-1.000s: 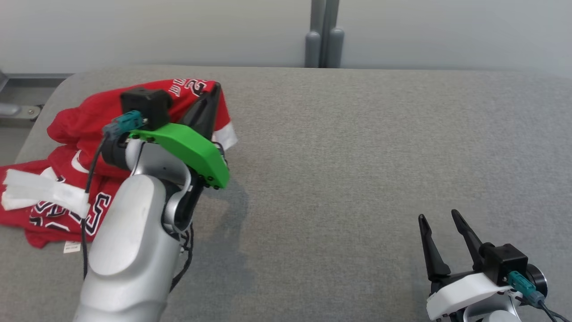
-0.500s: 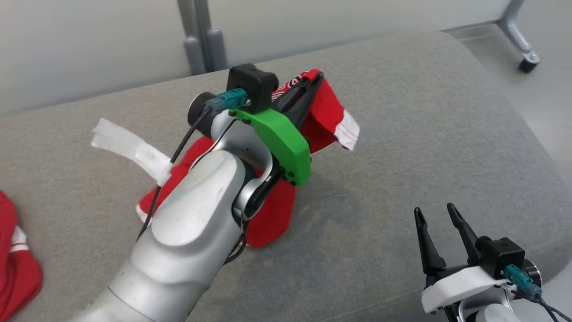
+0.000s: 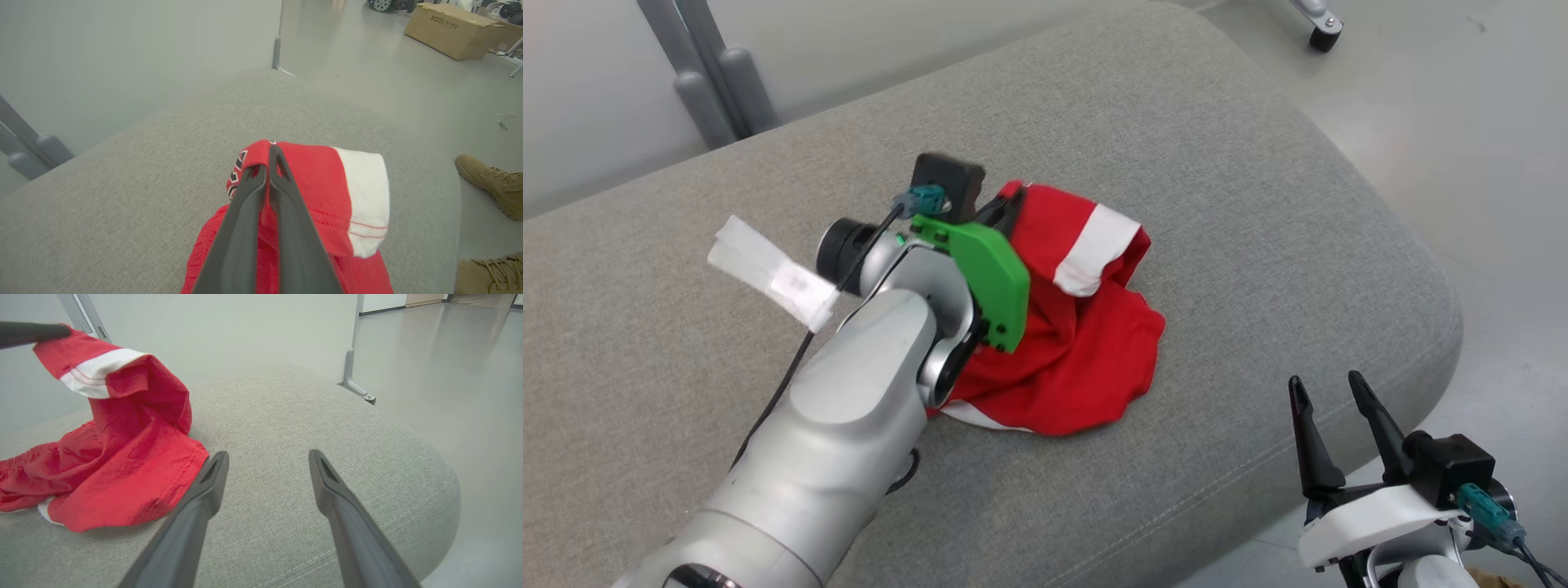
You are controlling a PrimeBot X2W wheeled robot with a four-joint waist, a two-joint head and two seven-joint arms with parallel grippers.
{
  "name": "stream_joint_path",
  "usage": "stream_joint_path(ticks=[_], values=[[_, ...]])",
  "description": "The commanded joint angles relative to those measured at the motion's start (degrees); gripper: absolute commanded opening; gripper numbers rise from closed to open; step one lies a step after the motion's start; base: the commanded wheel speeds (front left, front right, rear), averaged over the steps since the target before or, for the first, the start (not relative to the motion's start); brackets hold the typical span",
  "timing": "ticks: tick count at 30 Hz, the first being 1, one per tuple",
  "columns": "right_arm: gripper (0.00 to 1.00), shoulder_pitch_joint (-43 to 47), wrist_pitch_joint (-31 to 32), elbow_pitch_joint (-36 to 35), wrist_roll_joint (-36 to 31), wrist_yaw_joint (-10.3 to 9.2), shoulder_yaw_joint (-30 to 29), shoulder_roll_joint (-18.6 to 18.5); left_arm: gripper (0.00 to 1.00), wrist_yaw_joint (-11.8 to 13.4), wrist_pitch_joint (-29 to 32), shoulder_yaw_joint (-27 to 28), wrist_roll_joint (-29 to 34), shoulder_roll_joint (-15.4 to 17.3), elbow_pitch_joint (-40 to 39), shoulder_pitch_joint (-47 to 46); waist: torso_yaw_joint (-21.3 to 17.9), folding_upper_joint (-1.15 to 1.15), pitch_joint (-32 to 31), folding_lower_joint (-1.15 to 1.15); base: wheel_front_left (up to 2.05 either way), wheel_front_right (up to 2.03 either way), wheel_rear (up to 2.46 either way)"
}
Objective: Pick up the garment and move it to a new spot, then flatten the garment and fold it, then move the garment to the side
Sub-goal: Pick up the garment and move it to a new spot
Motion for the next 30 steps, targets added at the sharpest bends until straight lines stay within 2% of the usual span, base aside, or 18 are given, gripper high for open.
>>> stream_joint_path(ticks=[1, 8, 18, 21, 23, 24, 30], values=[[1.00, -0.15, -0.17, -0.07, 0.25, 0.00, -0.08, 0.09, 0.00, -0.40, -0.01, -0.21, -0.15, 1.15, 2.62, 1.62, 0.74, 0.00, 0.91, 0.00, 0.00, 0.00, 0.00], [1.00, -1.01, -0.18, -0.02, -0.72, -0.01, -0.12, 0.07, 0.00, -1.62, -1.65, -1.11, -0.47, 2.30, 13.59, 4.96, 5.18, 0.00, 0.73, 0.00, 0.00, 0.00, 0.00], [1.00, -1.41, -0.17, 0.34, -2.90, -0.01, -0.06, 0.04, 0.00, -1.51, -5.22, -0.33, -1.74, 1.42, 22.21, 5.16, 11.51, 0.00, -1.18, 0.00, 0.00, 0.00, 0.00], [1.00, -1.15, -0.18, 0.51, -3.25, -0.01, -0.15, 0.02, 0.00, -2.39, -5.74, -0.22, -2.44, 0.84, 23.68, 5.64, 12.88, 0.00, -1.86, 0.00, 0.00, 0.00, 0.00], [1.00, -0.93, -0.18, 0.60, -3.30, 0.00, -0.07, -0.04, 0.53, -2.85, -6.53, 0.05, -2.88, 0.40, 24.14, 5.89, 13.64, 0.00, -2.28, 0.00, 0.00, 0.00, 0.00], [1.00, -0.70, -0.18, 0.61, -3.24, -0.01, -0.04, -0.08, 1.00, -2.94, -7.02, 0.18, -3.18, 0.23, 24.29, 6.05, 14.00, 0.00, -2.52, 0.00, 0.00, 0.00, 0.00], [1.00, 0.20, -0.18, -0.59, -3.78, -0.01, 0.25, -0.60, 1.00, -4.55, -13.49, 2.28, -5.70, 0.10, 23.11, 7.45, 15.73, 0.00, -3.49, 0.00, 0.00, 0.00, 0.00]])
